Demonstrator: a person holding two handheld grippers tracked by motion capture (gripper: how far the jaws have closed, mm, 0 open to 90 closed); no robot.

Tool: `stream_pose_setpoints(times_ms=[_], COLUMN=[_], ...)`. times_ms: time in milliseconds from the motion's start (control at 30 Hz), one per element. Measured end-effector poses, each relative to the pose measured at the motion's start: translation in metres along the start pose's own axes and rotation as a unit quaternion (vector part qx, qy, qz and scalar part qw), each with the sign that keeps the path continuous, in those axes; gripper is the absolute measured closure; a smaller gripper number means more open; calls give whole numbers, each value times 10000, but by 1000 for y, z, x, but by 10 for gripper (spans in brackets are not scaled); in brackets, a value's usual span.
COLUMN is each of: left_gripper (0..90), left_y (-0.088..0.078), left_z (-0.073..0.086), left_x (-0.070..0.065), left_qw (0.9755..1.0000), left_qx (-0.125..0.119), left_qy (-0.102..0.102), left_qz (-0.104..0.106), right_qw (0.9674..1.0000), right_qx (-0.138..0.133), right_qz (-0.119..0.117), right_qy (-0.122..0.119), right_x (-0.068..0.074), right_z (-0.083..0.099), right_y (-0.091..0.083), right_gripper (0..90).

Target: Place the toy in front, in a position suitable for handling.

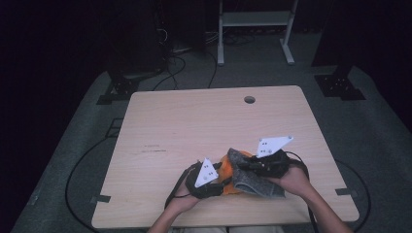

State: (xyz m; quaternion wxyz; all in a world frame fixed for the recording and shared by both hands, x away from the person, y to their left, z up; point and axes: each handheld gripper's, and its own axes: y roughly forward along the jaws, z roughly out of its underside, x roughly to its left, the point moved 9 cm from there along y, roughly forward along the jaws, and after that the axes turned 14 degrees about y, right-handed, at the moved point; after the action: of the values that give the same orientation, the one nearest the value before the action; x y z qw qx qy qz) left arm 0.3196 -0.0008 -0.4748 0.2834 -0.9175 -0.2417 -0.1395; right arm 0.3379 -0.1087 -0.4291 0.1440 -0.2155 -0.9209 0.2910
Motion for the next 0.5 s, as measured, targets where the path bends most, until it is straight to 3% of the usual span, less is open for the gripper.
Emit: stream_pose_setpoints(times_ms=[67, 167, 367, 433, 500], left_gripper=[468, 479, 478, 433, 291], left_y=[-2, -5, -5, -6, -9], left_z=[5, 12, 18, 16, 8], left_x=[0, 0, 4, 6, 13], left_qw=[9997, 9999, 9999, 9998, 9989], left_qx=[123, 131, 133, 33, -167], left_qy=[185, 69, -55, -207, -431], left_qz=[-60, -47, -30, 43, -43], right_qw=[9999, 9999, 9989, 9987, 9987], right_qx=[97, 139, 52, 39, 54], right_qz=[-61, -67, 156, 156, 218], right_qy=[-34, 45, 437, 487, 453], right_x=[2, -1, -25, -28, -26], right_z=[-3, -1, 12, 16, 17], right_y=[5, 10, 4, 3, 4], right_gripper=[807, 807, 807, 808, 808])
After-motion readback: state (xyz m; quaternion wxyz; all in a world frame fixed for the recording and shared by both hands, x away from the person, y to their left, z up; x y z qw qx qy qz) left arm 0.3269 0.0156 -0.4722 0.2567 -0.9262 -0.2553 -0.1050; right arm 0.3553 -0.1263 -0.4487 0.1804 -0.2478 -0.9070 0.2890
